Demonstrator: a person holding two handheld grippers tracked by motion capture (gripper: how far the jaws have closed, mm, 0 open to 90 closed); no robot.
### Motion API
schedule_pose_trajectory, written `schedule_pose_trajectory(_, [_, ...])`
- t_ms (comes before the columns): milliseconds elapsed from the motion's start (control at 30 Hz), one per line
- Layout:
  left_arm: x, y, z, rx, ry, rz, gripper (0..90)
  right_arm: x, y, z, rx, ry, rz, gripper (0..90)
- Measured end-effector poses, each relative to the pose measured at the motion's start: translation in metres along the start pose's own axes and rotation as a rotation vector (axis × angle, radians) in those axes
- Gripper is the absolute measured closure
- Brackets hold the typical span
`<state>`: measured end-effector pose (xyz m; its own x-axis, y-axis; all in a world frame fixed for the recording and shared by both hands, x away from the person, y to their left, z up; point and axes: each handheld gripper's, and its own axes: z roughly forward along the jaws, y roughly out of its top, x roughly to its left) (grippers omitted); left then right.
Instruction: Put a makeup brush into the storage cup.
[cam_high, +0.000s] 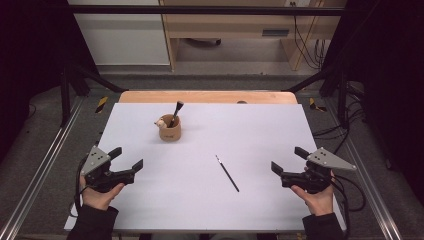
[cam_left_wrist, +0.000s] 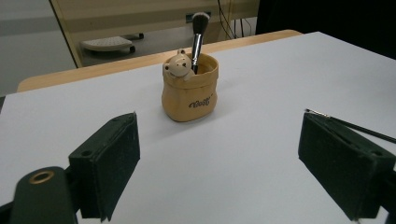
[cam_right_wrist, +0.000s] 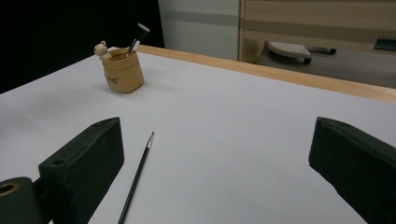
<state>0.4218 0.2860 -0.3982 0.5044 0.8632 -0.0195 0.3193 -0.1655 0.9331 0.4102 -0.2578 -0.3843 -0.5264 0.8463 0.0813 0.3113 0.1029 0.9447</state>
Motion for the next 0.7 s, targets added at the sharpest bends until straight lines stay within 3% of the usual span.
schedule_pose_trajectory(700, [0.0052, -0.0057, 0.0, 0.008, 0.011, -0.027, 12.5, 0.002, 0.0013, 0.004, 0.016, 0.007, 0.015, 4.2])
